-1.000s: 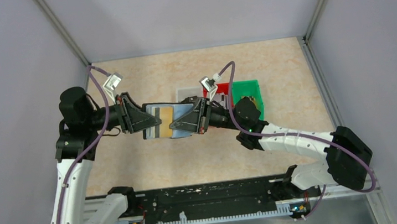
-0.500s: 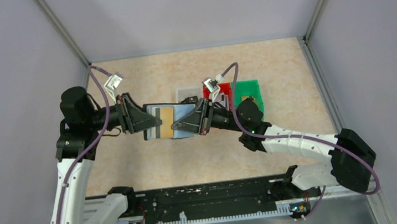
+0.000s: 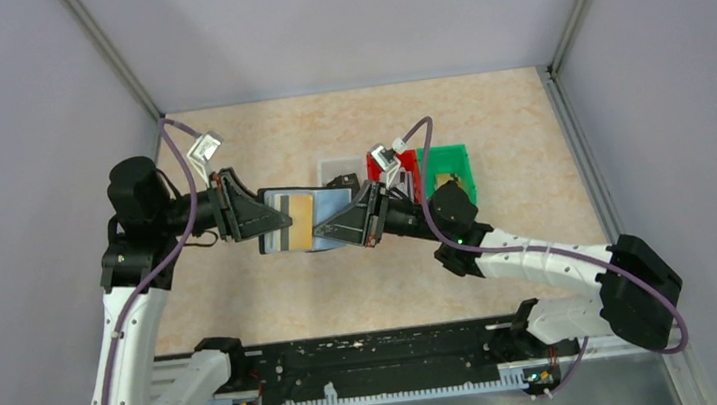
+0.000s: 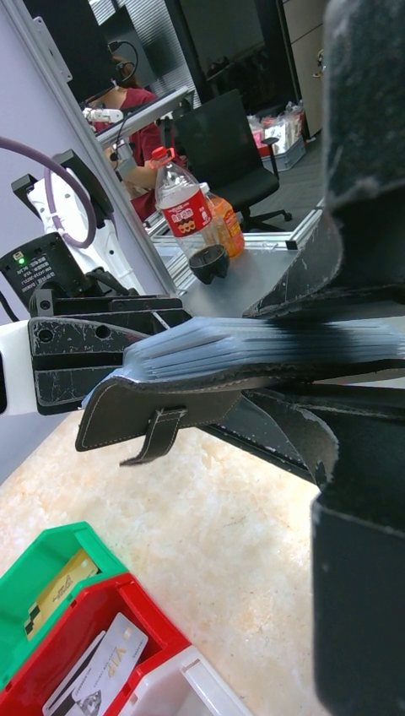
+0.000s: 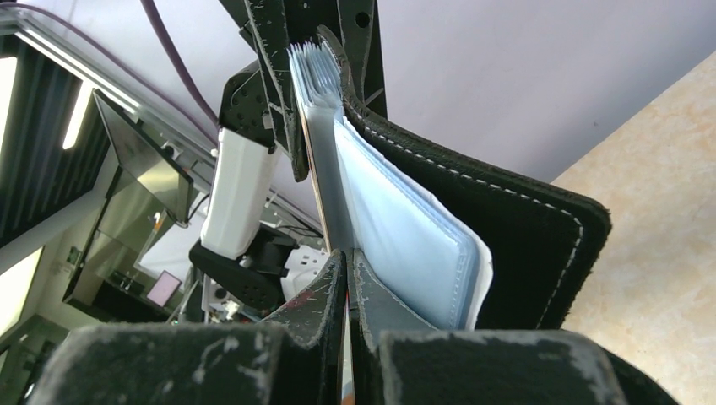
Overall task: Take the credit cards out of the card holder
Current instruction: Remove the credit card from the card holder.
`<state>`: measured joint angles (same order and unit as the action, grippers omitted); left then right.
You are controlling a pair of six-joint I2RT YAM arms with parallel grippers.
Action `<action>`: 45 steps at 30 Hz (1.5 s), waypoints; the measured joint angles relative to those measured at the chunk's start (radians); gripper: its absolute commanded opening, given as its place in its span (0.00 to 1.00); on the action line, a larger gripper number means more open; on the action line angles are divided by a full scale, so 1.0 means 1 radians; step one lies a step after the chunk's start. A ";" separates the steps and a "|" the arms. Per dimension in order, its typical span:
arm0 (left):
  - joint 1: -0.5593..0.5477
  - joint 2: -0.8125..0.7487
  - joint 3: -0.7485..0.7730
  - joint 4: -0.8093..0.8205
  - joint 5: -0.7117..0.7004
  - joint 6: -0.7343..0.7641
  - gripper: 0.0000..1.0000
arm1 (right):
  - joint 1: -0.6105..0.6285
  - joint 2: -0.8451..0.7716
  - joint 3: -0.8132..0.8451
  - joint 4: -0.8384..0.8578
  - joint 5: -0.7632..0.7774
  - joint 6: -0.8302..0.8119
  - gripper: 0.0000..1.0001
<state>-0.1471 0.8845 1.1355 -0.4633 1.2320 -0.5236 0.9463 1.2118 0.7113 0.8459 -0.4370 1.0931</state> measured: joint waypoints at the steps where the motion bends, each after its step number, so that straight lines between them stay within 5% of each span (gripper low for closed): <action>1: 0.000 0.000 0.000 0.000 0.000 0.000 0.26 | 0.000 0.000 0.000 0.000 0.000 0.000 0.00; 6: 0.000 0.000 0.000 0.001 -0.001 -0.002 0.21 | 0.000 0.005 0.000 0.023 -0.008 0.014 0.33; 14: 0.001 0.000 0.000 0.001 -0.008 -0.001 0.17 | 0.000 0.017 0.006 0.074 -0.039 0.030 0.41; 26: 0.009 0.000 0.000 0.007 -0.042 0.001 0.21 | 0.009 0.047 0.098 -0.080 -0.020 -0.027 0.18; 30: 0.013 0.000 -0.001 0.007 -0.057 0.004 0.24 | 0.015 0.047 0.109 -0.120 0.011 -0.049 0.00; 45: 0.003 0.005 -0.001 0.000 -0.026 -0.024 0.39 | 0.024 0.061 -0.026 0.161 0.047 0.057 0.00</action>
<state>-0.1444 0.8890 1.1343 -0.4633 1.2064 -0.5476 0.9703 1.2728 0.6857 1.0065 -0.3897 1.1500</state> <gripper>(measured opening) 0.379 0.006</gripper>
